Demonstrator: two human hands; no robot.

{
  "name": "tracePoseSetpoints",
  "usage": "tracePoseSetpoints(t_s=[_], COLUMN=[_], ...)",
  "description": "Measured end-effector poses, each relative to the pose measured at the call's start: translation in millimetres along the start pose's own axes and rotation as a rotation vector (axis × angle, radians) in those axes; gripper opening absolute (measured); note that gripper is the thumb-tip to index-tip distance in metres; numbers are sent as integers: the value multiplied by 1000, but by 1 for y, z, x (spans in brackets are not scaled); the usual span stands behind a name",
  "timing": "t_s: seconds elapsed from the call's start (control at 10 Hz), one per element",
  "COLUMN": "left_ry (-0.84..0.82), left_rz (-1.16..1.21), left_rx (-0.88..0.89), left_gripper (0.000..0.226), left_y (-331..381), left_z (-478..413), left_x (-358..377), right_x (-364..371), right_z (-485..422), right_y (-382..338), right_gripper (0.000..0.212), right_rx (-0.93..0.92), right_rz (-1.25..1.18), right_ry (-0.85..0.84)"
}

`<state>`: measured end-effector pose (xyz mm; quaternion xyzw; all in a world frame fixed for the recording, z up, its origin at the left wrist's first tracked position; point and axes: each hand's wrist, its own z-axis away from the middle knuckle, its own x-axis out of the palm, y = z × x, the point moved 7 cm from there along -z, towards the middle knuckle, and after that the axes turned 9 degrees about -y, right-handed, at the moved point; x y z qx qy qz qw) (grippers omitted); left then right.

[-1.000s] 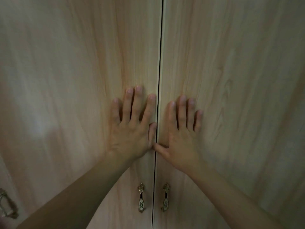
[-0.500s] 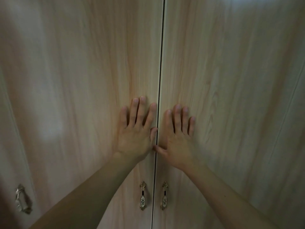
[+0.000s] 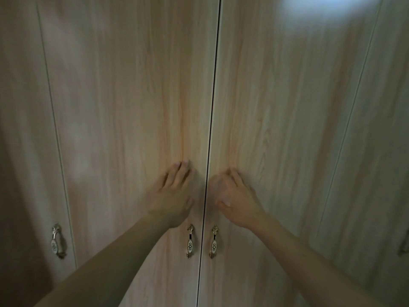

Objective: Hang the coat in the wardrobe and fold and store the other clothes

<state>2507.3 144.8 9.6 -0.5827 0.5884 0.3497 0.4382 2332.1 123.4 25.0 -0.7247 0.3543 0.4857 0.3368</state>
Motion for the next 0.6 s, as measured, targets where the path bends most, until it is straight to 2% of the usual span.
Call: tracePoseSetpoints(t_s=[0.1,0.2,0.3,0.6], left_ry=[-155,-210,-149,-245], left_rz=[74,171,224,373], left_rx=[40,55,23,-79], left_gripper=[77,73,68,61], left_y=[-1,-1,-2,-15], left_z=[14,27,39,69], left_x=[12,9,-5,9], right_x=[8,5,-4,0], right_z=[14,23,30,61], right_y=[4,-1,-16,-37], right_gripper=[72,65,58,72], right_rx=[108,160,152,127], right_rz=[-6,-61,-65,-87], right_ry=[-74,-65,-61,-32])
